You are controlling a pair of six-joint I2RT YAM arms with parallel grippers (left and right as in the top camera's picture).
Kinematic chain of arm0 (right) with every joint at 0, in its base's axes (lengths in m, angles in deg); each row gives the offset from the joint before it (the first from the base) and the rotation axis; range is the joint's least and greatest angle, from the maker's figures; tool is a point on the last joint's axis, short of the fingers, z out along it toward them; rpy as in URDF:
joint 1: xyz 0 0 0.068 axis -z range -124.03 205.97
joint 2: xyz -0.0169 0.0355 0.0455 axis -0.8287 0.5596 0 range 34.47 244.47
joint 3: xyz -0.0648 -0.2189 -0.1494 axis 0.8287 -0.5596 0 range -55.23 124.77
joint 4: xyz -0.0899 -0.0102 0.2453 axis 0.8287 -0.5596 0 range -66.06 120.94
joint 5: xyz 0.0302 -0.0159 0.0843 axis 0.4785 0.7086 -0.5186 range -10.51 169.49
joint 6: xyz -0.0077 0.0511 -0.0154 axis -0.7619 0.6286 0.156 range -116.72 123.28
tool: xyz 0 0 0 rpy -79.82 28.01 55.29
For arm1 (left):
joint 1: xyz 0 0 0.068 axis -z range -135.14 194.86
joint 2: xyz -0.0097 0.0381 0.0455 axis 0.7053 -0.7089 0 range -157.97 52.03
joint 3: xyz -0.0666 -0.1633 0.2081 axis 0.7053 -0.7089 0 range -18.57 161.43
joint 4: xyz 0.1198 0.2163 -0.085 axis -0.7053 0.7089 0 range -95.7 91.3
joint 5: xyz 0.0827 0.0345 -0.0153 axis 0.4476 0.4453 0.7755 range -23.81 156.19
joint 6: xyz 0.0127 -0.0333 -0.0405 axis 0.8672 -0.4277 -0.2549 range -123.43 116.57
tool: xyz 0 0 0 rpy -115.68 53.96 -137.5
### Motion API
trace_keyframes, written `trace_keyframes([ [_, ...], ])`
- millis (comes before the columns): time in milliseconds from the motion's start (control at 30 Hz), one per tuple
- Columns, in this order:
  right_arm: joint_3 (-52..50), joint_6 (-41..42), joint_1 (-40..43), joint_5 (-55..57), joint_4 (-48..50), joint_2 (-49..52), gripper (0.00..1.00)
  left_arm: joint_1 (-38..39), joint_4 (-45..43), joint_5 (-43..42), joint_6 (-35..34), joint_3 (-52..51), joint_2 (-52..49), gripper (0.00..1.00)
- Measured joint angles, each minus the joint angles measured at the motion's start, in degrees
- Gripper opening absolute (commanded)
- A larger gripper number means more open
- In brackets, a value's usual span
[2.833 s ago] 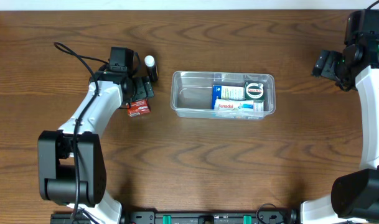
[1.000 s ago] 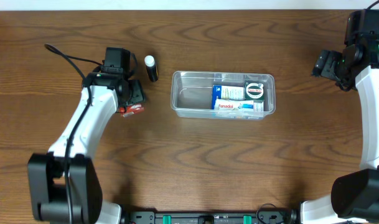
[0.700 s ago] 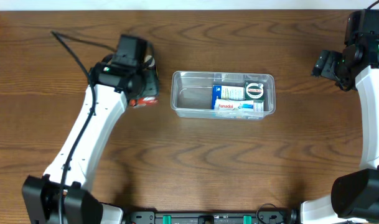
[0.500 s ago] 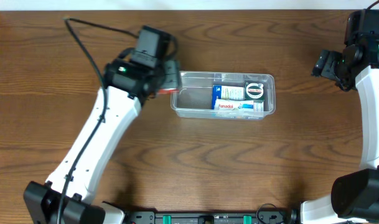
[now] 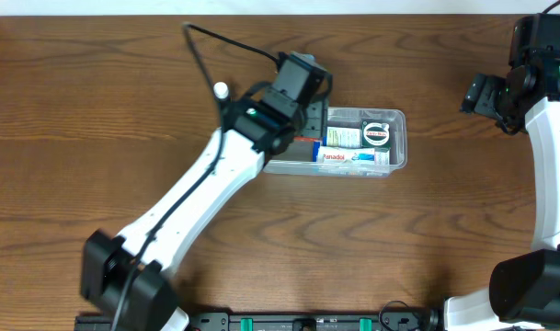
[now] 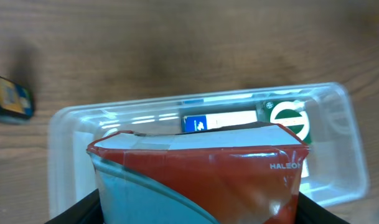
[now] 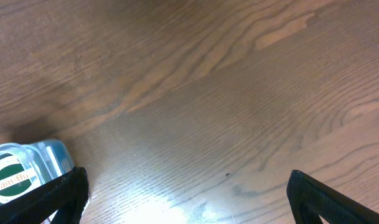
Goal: Pack container
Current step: 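Lift the red box and carry it right over the container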
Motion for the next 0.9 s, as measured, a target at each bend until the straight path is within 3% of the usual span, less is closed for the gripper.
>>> trace_keyframes([
  [900, 0.00, -0.02, 0.00, 0.00, -0.02, 0.00, 0.99, -0.31, -1.36, 3.02, -0.48, 0.00, -13.64, 0.67],
])
